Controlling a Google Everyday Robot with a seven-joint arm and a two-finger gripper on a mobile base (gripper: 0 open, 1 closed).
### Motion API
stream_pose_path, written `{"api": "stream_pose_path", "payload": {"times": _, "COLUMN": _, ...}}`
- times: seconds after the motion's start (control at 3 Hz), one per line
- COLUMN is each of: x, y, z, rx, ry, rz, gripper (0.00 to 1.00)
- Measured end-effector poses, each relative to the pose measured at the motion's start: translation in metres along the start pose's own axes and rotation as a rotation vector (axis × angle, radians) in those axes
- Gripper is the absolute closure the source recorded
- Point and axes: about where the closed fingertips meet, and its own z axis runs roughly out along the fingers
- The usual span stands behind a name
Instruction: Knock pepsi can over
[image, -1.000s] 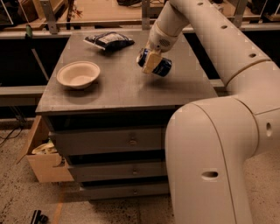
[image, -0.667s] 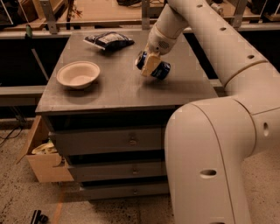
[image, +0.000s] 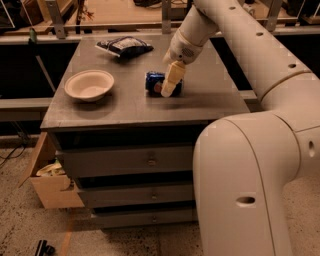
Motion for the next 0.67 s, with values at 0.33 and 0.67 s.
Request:
{"api": "stream_pose_path", "payload": {"times": 0.33, "x": -0.0002, "y": 0.0031, "z": -0.0008, "rx": 0.001, "ry": -0.015, "rz": 0.015, "gripper": 0.0}}
{"api": "stream_pose_path", "payload": {"times": 0.67, "x": 0.0019, "y": 0.006, "z": -0.0022, "rx": 0.003, "ry": -0.025, "rz": 0.026, "gripper": 0.0}}
